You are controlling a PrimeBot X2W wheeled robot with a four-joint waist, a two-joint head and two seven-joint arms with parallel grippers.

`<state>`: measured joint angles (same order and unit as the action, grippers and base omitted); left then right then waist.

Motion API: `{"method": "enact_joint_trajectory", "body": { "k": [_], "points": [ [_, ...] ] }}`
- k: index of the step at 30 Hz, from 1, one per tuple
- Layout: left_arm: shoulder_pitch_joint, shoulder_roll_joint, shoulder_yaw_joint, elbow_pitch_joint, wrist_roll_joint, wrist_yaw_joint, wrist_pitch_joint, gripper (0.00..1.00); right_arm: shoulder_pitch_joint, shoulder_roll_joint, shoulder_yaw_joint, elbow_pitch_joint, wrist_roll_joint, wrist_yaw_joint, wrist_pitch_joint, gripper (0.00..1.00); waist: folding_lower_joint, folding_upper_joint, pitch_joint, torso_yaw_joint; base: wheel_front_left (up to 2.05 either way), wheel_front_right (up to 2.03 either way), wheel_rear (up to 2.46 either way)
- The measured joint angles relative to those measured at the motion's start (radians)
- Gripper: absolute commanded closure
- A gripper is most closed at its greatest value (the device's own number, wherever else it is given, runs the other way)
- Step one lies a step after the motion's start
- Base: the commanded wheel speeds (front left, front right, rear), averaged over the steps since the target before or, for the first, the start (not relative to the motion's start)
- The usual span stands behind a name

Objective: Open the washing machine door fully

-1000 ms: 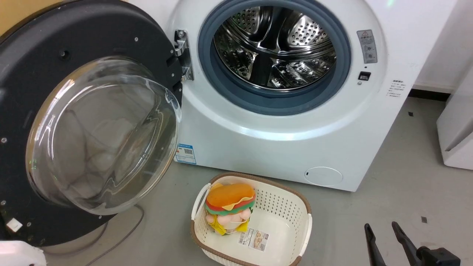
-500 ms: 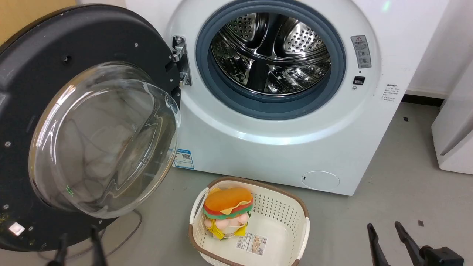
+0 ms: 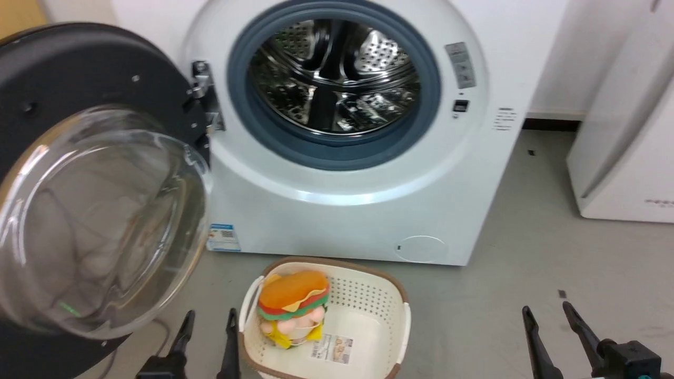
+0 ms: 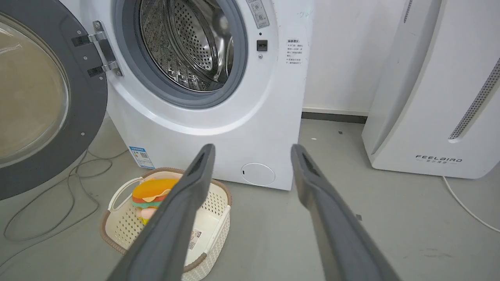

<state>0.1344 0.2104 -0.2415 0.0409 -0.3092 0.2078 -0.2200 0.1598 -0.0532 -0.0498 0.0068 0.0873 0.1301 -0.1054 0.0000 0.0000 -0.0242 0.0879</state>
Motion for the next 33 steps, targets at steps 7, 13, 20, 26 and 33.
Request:
{"method": "enact_joint_trajectory", "body": {
  "k": [7,13,20,26,33],
  "points": [
    [-0.029,0.009,-0.028,0.022,0.030,0.001,0.008,0.00,0.000,0.000,0.011,-0.016,0.000,0.000,0.013,0.00,0.0000,0.0000,-0.001,-0.065,0.00,0.00,0.00],
    [-0.029,0.017,-0.033,0.027,0.035,0.005,0.008,0.00,0.000,0.000,0.013,-0.017,0.000,0.000,0.016,0.00,0.0000,0.0000,-0.003,-0.084,0.00,0.00,0.00],
    [-0.029,0.018,-0.034,0.028,0.033,0.003,0.010,1.00,0.000,0.000,0.015,-0.017,0.000,0.000,0.016,1.00,0.0000,0.0000,-0.002,-0.085,0.00,0.00,0.00],
    [-0.029,0.013,-0.026,0.027,0.037,-0.005,0.018,1.00,0.000,0.000,0.017,-0.016,0.000,0.000,0.019,1.00,0.0000,0.0000,-0.001,-0.086,0.00,0.00,0.00],
    [-0.030,-0.001,-0.007,0.025,0.060,-0.017,0.032,1.00,-0.002,0.000,0.019,-0.016,-0.002,0.000,0.024,1.00,0.0000,0.0000,0.001,-0.086,0.00,0.00,0.00]
  ]
}}
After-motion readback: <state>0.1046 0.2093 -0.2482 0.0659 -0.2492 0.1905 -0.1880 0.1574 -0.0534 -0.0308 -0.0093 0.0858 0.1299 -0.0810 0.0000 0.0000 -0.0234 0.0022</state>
